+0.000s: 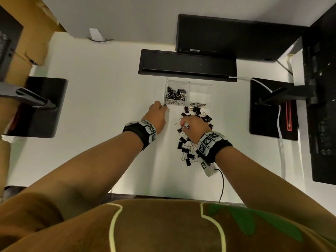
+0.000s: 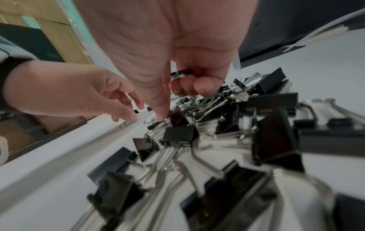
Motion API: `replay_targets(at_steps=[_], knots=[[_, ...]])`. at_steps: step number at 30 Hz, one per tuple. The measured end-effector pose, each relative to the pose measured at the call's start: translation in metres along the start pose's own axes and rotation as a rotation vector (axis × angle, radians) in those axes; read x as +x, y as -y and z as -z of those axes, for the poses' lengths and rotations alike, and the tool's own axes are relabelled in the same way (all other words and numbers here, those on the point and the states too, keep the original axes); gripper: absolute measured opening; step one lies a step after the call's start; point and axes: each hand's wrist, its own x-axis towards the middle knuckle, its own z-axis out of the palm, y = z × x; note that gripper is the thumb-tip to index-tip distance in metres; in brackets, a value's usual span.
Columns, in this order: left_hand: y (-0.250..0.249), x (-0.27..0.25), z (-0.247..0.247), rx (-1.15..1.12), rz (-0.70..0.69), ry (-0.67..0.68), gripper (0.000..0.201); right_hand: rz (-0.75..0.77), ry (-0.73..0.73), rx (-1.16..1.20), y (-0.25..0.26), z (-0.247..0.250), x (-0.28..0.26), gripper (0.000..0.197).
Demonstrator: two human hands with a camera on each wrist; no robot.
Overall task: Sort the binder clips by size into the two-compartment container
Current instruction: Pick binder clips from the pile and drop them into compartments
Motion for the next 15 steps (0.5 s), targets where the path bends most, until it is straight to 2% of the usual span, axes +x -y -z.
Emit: replay_targets(at_steps=[3, 6, 8, 11, 15], knots=[[0.003, -0.005, -0.004, 0.021, -0.004, 0.011, 0.044, -0.022, 0.012, 0.010, 0.002, 0.001, 0.001, 0.019], [0.007, -0.011, -0.005, 0.006, -0.007, -0.015, 0.024, -0.003, 0.015, 0.019, 0.001, 0.002, 0.002, 0.010], [0.010, -0.012, -0.005, 0.004, -0.010, -0.024, 0.018, 0.011, 0.026, 0.007, 0.003, 0.002, 0.001, 0.008], [0.010, -0.012, -0.003, 0.042, -0.036, 0.011, 0.020, 0.035, 0.019, 0.009, 0.004, -0.001, 0.002, 0.016], [0.008, -0.010, 0.000, 0.128, -0.033, 0.056, 0.028, 0.047, -0.135, 0.166, 0.012, 0.011, 0.005, 0.014]])
